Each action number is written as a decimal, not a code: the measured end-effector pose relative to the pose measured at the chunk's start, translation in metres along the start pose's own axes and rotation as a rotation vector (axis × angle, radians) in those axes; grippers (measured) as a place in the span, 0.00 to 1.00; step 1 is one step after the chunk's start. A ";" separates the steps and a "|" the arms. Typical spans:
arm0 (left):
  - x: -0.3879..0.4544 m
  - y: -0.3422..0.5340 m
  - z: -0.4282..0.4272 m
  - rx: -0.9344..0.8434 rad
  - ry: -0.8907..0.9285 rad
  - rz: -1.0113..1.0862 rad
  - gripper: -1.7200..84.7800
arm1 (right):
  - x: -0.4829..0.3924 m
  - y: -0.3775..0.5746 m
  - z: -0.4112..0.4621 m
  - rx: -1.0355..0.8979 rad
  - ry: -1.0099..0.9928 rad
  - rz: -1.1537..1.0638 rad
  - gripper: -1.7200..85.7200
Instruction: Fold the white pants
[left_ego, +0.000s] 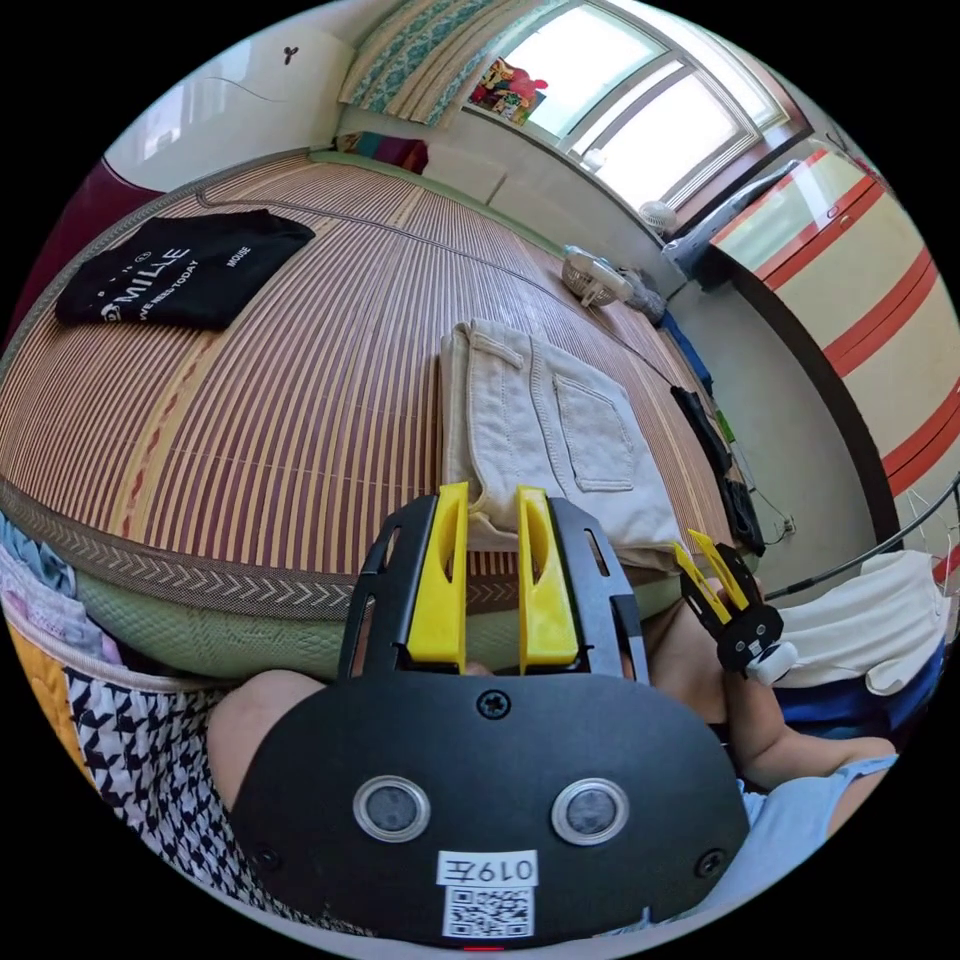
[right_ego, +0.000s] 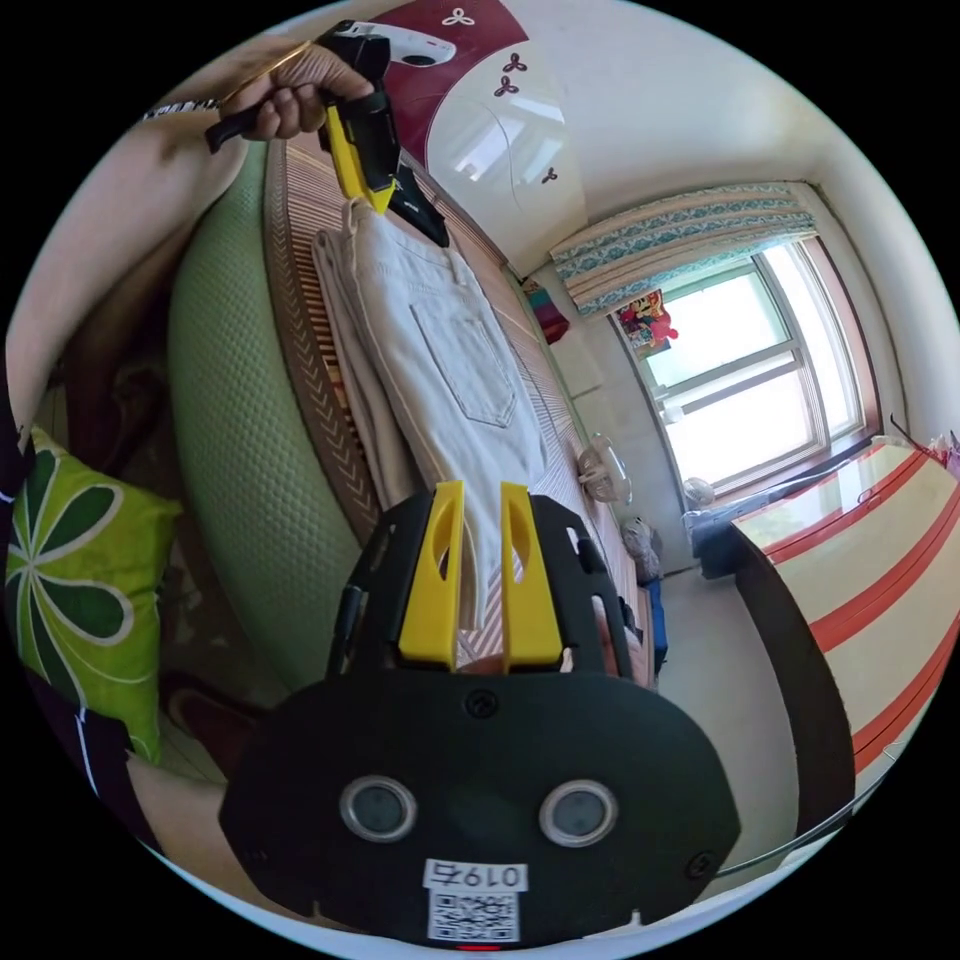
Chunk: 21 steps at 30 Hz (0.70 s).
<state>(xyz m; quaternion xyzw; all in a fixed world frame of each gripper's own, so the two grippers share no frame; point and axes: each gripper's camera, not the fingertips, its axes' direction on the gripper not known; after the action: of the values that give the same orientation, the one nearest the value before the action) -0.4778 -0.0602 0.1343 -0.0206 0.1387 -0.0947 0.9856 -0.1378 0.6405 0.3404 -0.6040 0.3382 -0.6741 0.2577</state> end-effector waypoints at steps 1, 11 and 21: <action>0.001 -0.002 0.001 -0.015 -0.009 0.002 0.09 | 0.000 0.000 0.000 -0.008 0.003 -0.007 0.09; 0.006 0.005 0.004 -0.011 -0.025 -0.012 0.07 | 0.005 -0.021 -0.007 -0.070 -0.007 0.001 0.10; 0.011 0.008 0.022 -0.029 -0.023 -0.059 0.04 | 0.011 -0.033 -0.009 -0.193 0.005 -0.004 0.15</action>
<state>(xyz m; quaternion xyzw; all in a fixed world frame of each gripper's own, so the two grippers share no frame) -0.4595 -0.0537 0.1516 -0.0399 0.1278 -0.1215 0.9835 -0.1457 0.6548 0.3723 -0.6250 0.4010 -0.6405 0.1959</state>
